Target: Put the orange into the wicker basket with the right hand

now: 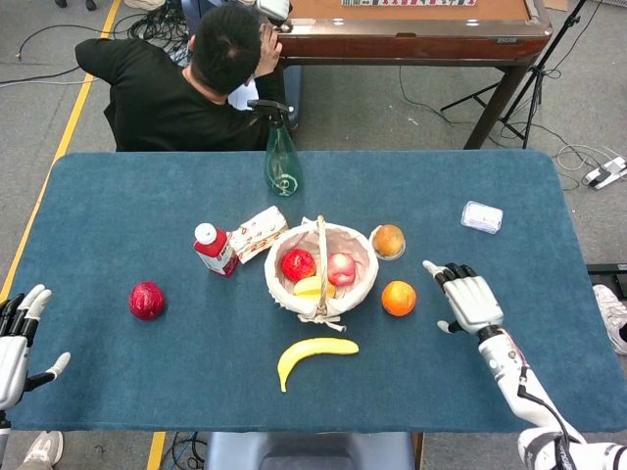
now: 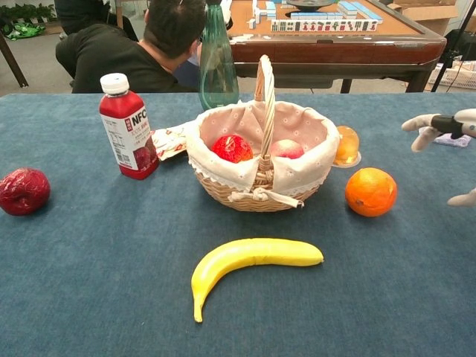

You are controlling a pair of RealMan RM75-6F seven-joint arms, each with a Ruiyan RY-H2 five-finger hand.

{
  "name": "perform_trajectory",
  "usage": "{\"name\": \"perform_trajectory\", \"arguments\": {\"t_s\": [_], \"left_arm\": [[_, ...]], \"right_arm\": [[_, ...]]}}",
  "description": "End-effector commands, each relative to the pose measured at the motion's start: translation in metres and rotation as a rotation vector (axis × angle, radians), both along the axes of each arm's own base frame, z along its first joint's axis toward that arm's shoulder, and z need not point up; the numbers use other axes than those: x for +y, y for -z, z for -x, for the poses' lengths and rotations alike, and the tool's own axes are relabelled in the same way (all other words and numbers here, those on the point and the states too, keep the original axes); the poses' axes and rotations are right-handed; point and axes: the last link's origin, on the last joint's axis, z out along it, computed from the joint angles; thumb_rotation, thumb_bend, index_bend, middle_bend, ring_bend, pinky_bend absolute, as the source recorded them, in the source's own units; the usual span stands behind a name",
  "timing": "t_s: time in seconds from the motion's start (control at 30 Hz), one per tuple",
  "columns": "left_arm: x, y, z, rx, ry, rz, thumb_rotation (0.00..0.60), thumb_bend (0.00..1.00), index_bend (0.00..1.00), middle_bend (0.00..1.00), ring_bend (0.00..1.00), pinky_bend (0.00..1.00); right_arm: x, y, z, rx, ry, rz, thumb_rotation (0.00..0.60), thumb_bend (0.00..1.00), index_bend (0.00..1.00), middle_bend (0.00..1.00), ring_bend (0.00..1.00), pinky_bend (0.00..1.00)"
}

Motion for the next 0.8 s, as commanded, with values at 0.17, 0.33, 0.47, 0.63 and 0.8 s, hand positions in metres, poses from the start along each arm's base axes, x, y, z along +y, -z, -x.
{"name": "perform_trajectory", "arguments": {"t_s": [0.17,0.33,0.47,0.63,0.8], "left_arm": [[-0.001,0.0,0.0,-0.001,0.001,-0.002,0.6,0.25,0.04,0.0,0.0,0.04],[-0.003,-0.002,0.002,-0.001,-0.005,-0.005,0.6,0.25,0.04,0.0,0.0,0.04],[-0.005,-0.003,0.004,0.0,-0.012,-0.007,0.6,0.25,0.04,0.0,0.0,0.04],[-0.005,-0.004,0.005,-0.001,-0.013,-0.009,0.6,0.25,0.04,0.0,0.0,0.04],[-0.006,-0.005,0.005,-0.003,-0.014,-0.011,0.6,0.25,0.04,0.0,0.0,0.04]], "right_arm": [[-0.018,0.027,-0.018,0.002,-0.021,-0.044,0.6,0.1,0.1,0.22,0.12,0.19],[-0.023,0.043,-0.023,0.019,-0.039,-0.063,0.6,0.11,0.1,0.22,0.12,0.22],[-0.024,0.052,-0.021,0.034,-0.033,-0.08,0.6,0.11,0.12,0.22,0.13,0.22],[-0.025,0.06,-0.02,0.042,-0.032,-0.087,0.6,0.14,0.22,0.25,0.14,0.24],[-0.028,0.061,-0.02,0.041,-0.035,-0.081,0.6,0.2,0.3,0.3,0.16,0.25]]}}
